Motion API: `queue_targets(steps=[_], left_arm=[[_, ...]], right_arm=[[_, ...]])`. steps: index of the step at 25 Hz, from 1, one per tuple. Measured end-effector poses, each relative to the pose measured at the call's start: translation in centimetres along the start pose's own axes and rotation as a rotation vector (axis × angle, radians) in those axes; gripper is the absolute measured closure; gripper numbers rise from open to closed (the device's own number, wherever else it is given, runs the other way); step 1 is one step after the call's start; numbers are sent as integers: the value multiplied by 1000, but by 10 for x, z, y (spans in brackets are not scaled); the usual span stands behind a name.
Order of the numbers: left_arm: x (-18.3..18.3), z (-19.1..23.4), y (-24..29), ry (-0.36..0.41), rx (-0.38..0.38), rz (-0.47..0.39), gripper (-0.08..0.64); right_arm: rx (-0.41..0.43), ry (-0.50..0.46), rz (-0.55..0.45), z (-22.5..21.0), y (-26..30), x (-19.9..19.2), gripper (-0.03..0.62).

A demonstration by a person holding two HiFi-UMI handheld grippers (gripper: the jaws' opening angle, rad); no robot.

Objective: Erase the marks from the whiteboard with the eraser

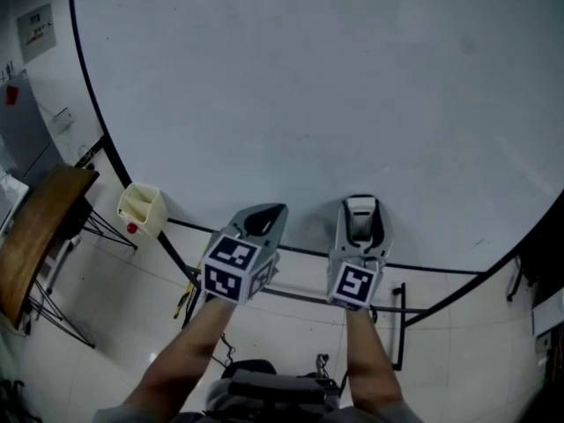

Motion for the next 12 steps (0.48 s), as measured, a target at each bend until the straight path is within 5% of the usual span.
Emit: queue_targets(steps=[12], left_arm=[[14,17,-16,7,-11,1,568]], right_arm=[[97,63,91,26,9,28,333]])
Point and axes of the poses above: the fingertips, and each gripper's own axes: y forward along the fingers, z to its left, x out of its top, the point moved 10 cm from there along -y, backward along the fingers, and after that the axes turned 11 degrees about x, right-handed, at the moved point
